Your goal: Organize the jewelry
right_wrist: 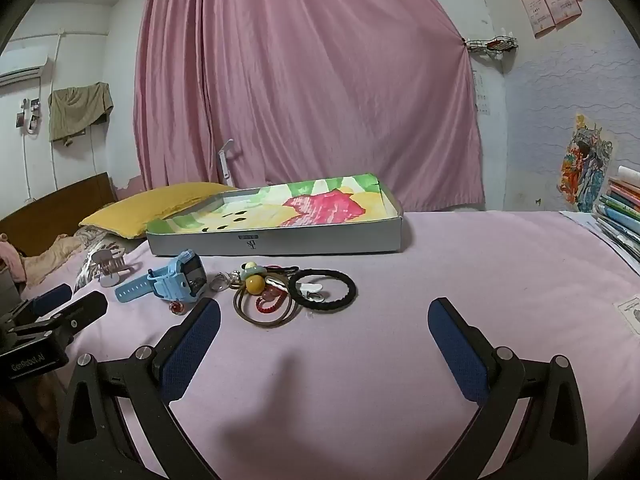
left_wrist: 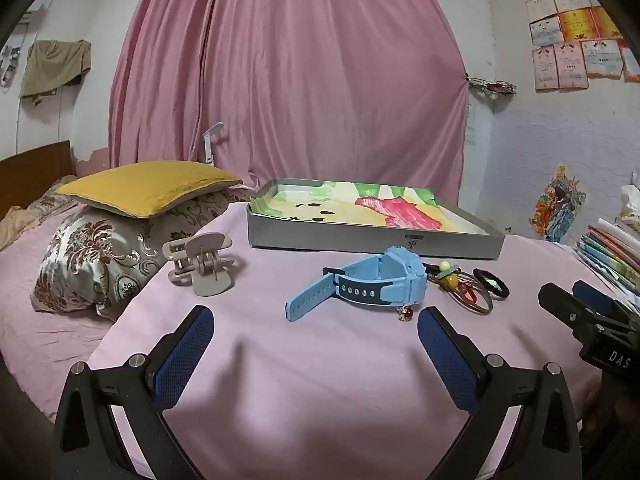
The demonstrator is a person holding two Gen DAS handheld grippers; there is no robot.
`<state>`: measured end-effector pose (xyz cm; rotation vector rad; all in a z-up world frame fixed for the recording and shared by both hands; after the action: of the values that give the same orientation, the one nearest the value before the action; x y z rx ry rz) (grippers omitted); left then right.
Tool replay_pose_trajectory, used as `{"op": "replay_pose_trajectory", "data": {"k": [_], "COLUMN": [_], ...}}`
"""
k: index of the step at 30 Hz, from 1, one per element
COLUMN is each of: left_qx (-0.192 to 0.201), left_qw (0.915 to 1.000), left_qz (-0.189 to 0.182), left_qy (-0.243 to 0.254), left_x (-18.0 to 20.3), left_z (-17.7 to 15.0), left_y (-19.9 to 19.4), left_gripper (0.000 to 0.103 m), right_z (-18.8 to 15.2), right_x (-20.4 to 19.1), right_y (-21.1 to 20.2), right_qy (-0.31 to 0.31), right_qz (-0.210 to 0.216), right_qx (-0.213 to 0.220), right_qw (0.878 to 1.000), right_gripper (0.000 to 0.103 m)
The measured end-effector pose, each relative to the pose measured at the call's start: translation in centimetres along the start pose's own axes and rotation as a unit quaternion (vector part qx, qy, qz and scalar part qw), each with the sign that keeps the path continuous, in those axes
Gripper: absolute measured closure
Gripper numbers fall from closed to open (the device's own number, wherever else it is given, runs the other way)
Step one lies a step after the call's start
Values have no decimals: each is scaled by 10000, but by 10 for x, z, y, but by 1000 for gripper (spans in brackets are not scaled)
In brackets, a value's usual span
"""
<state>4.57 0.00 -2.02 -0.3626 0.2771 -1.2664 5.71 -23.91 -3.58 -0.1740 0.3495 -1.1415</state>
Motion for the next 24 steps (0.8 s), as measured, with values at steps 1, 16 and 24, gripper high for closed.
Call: {"op": "replay_pose_trajectory", "data": {"k": [1, 16, 24], "left_qx": [-10, -41, -37], "left_qw": [10000, 10000, 10000], "left_qz": [-5, 1, 13], "left_qy": [-11, 42, 29], "left_x": [0, 0, 1], "left_z": [0, 0, 0], "left_y": [0, 4, 1], "left_gripper": [1, 1, 1], "right_z": [0, 1, 1], "right_x": [0, -3, -3], "right_y": [0, -2, -3], "right_qy": [8, -55, -51], "right_qz": [-2, 7, 7], "right_qx": [-20, 5, 9], "right_qw": [10000, 10000, 10000], "right_gripper": [1, 1, 1]}}
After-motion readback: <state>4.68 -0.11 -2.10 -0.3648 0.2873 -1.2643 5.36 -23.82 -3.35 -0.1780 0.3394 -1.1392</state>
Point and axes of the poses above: each gripper's, at about its wrist camera, not at the fingertips, and y roughly the way its jaws point, x to its right, z to its top, the point moved 5 cm from there along y, roughly the way its jaws point, and after that the axes turned 15 degrees about z, right-handed, at the moved point
